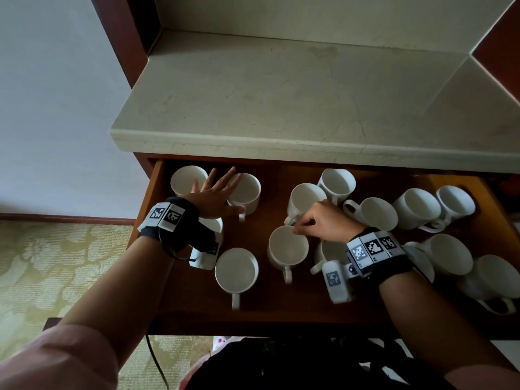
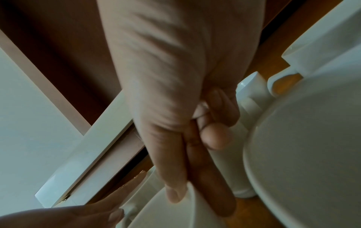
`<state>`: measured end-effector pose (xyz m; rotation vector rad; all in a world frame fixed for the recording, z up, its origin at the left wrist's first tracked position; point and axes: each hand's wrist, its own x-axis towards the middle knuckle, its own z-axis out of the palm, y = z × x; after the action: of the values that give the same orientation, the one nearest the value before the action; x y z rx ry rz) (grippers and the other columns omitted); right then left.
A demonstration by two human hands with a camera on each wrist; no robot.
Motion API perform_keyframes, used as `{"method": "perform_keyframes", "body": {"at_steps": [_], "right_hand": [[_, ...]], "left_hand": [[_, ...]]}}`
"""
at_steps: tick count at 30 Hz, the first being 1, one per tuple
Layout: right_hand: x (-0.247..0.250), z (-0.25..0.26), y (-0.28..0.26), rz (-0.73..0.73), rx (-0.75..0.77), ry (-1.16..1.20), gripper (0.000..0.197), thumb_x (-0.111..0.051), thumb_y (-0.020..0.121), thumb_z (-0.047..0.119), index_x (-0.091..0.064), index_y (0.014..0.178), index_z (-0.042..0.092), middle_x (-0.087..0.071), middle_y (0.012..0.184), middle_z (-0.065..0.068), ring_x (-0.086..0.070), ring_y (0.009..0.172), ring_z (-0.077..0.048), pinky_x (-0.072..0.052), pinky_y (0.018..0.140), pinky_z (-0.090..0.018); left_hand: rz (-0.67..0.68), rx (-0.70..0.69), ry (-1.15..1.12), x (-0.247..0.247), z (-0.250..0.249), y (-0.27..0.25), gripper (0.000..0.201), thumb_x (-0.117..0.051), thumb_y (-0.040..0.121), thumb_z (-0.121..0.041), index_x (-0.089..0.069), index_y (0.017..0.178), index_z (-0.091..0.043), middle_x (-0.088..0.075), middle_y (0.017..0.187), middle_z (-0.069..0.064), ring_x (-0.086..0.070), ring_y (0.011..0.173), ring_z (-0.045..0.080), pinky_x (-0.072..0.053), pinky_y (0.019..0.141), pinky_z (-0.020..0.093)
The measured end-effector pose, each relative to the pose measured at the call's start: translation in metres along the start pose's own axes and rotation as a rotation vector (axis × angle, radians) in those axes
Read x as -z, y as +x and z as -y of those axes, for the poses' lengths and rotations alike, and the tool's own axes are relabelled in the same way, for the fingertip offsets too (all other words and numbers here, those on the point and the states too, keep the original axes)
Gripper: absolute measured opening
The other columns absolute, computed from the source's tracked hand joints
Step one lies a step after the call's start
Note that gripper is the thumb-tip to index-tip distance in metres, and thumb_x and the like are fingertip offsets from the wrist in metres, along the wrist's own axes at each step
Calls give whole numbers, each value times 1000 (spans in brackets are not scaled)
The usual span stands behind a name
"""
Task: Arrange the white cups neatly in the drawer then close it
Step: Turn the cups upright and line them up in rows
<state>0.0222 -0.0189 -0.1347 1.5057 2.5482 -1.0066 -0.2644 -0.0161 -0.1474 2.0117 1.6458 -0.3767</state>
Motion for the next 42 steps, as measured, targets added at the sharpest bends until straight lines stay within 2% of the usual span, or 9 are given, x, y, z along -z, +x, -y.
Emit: {"method": "perform_keyframes", "body": {"at_steps": [8,12,16,19,26,30,35,38,42], "right_hand": [[1,3,-2,-2,6,-42,18,-70,81,38,-78,90,24,-74,87,11,-65,79,-2,-54,80,-34],[4,7,-5,-30,-2,-28,21,-71,80,42,-78,86,24,-73,76,11,-64,67,1,-53,67,-25],[12,5,-6,-421,-40,125,22,-65,87,34,-68,74,17,-63,54,10,-57,41,-3,-52,51,-24],[15,-12,2,-618,-211,47,21,-66,86,31,-65,78,12,-67,63,2,-62,53,-13,-55,60,-29],[10,-18,6,-423,-424,182,27,-65,88,25,-65,73,2,-68,57,-9,-65,45,-12,-52,49,-22],[16,-12,15,-376,-499,224,13,-62,87,10,-64,78,1,-70,67,-17,-69,54,-21,-60,61,-32],[16,-10,24,-468,-504,252,13,-56,86,-2,-69,87,-3,-71,78,-20,-67,48,-17,-58,50,-26],[15,-6,30,-499,-469,268,16,-56,87,-3,-71,92,-4,-71,85,-20,-70,57,-26,-60,57,-35],[13,-2,36,-529,-435,298,20,-59,89,2,-69,106,0,-72,91,-18,-71,61,-26,-59,55,-25]], "left_hand": [[-13,4,12,-1,0,2,88,-41,87,-66,17,147,-38,29,154,-12,24,142,32,0,108,68],[-14,4,7,-3,2,3,87,-41,87,-67,17,146,-41,29,154,-13,24,143,31,1,109,67],[-22,4,24,-2,2,3,87,-40,87,-67,17,147,-40,28,154,-11,23,143,31,4,109,65],[-31,-1,5,-2,1,3,88,-42,87,-66,17,147,-39,27,155,-11,23,143,32,3,110,64],[-34,-4,-24,-2,3,4,93,-43,85,-68,18,148,-35,27,155,-11,24,143,29,4,111,62],[-48,5,-25,-2,2,4,96,-44,84,-68,18,148,-32,25,156,-10,22,143,30,3,112,61],[-49,7,-24,-1,0,2,96,-44,85,-67,18,149,-29,25,156,-8,21,143,30,2,112,61],[-52,14,-21,-2,-1,2,96,-44,85,-67,17,149,-29,24,156,-9,21,144,30,1,112,61],[-45,11,-26,-1,-1,2,96,-44,85,-67,17,149,-30,24,156,-9,20,144,29,1,112,61]]}}
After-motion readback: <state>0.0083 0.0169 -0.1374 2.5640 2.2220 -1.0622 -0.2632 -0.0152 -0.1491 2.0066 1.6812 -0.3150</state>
